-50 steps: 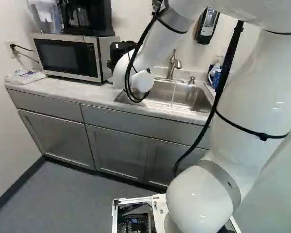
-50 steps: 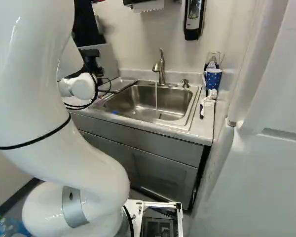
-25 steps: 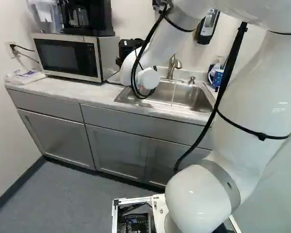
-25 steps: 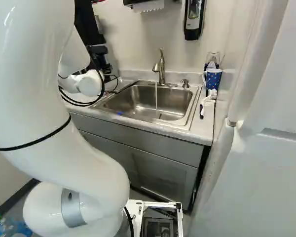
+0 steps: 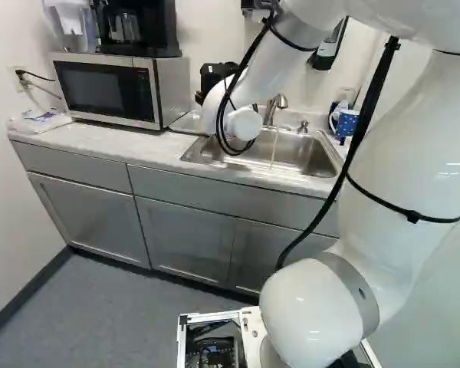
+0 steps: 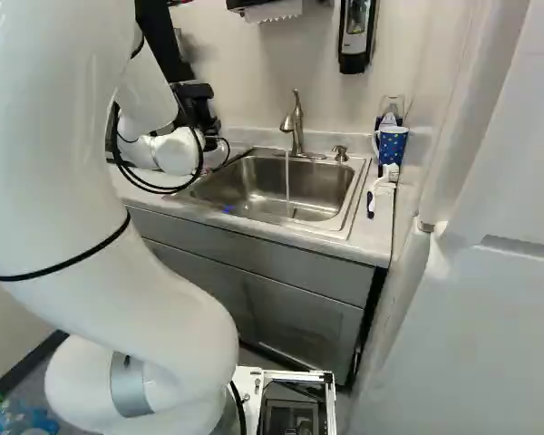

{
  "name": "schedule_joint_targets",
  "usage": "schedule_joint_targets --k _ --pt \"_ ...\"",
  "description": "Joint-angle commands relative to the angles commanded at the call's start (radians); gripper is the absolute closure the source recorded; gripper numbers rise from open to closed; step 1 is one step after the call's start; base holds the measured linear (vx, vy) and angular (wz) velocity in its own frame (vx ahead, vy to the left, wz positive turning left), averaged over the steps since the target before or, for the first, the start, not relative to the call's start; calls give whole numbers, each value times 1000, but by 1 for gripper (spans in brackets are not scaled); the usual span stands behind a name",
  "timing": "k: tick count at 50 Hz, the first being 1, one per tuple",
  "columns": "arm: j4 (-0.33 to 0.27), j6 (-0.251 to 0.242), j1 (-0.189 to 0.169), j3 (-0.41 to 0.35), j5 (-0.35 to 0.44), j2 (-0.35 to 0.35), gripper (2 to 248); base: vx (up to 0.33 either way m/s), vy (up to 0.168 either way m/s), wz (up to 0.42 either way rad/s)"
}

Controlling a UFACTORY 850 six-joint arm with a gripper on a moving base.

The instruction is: Rinse the cup and place it in the tray

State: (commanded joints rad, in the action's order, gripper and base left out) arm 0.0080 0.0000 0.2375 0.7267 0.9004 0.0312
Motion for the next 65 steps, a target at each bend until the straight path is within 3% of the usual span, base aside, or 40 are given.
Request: schedule_joint_targets --k 41,65 --pt "0 0 -118 -111 -29 -77 124 0 0 0" --pt "0 0 -192 -170 -55 -82 124 0 0 0"
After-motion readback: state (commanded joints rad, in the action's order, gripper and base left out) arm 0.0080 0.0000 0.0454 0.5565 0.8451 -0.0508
